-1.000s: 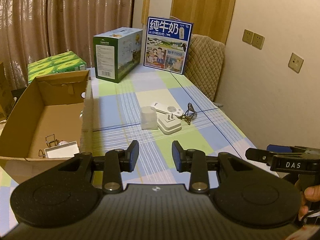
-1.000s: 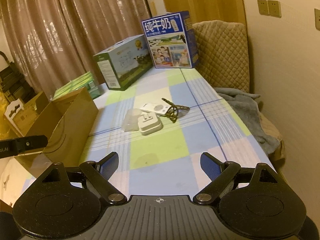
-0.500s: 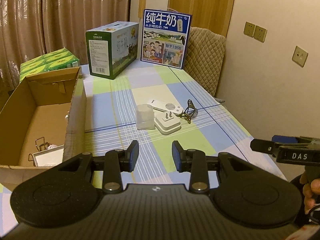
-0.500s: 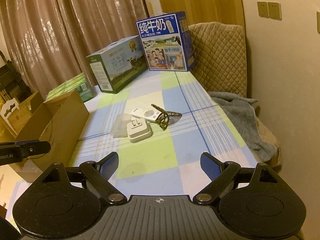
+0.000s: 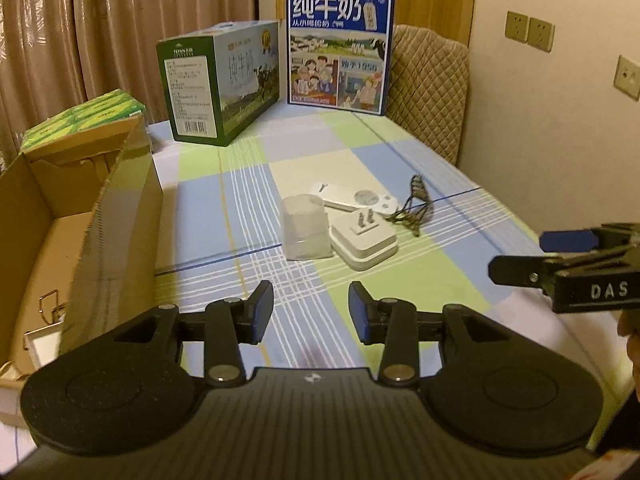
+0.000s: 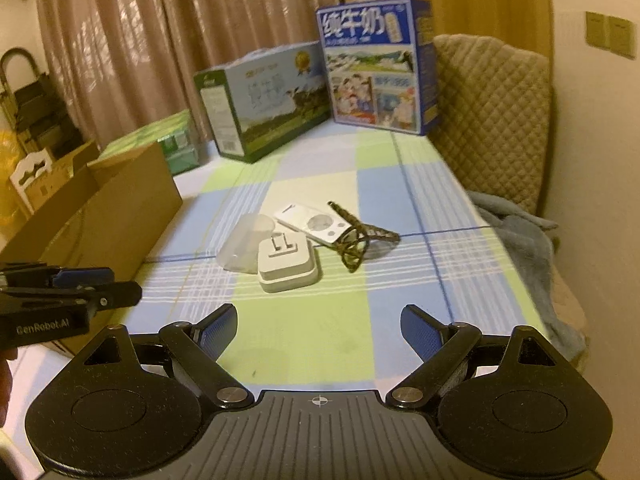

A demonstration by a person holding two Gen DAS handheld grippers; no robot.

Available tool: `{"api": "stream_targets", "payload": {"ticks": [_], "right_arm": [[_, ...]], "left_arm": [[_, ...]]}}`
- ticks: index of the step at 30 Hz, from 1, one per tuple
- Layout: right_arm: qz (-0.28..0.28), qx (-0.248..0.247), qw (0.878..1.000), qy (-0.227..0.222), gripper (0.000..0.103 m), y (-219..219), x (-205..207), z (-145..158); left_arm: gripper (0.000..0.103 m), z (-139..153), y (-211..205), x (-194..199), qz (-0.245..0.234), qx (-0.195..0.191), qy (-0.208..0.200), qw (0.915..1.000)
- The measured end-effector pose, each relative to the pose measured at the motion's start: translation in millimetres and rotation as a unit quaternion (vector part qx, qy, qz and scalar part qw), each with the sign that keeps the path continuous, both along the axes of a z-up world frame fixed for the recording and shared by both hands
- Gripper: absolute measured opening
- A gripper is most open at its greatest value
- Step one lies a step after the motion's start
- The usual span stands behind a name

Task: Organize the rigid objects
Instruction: 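Grasp the white square plug with the right gripper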

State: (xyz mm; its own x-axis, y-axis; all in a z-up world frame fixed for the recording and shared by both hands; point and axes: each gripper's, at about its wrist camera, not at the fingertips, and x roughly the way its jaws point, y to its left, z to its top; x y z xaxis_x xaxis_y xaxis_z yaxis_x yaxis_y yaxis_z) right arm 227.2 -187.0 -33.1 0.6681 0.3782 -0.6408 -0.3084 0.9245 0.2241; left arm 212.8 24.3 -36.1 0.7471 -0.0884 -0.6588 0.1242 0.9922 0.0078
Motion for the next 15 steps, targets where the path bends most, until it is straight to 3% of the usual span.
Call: {"api": "stream_targets", "payload": {"ticks": [9,15], "right_arm": [[0.038,0.005,0.999,0.018,0.086,26,61,-36],[0.083,-0.002,0.997,0.011,0.086,51,93,-50]], "left_arm": [[0.046,-32,-1,29,0.01,0.034,-0.015,0.9993],[0.048,-48,5,39,0.011,0.017,-0.005,0.9998]]}}
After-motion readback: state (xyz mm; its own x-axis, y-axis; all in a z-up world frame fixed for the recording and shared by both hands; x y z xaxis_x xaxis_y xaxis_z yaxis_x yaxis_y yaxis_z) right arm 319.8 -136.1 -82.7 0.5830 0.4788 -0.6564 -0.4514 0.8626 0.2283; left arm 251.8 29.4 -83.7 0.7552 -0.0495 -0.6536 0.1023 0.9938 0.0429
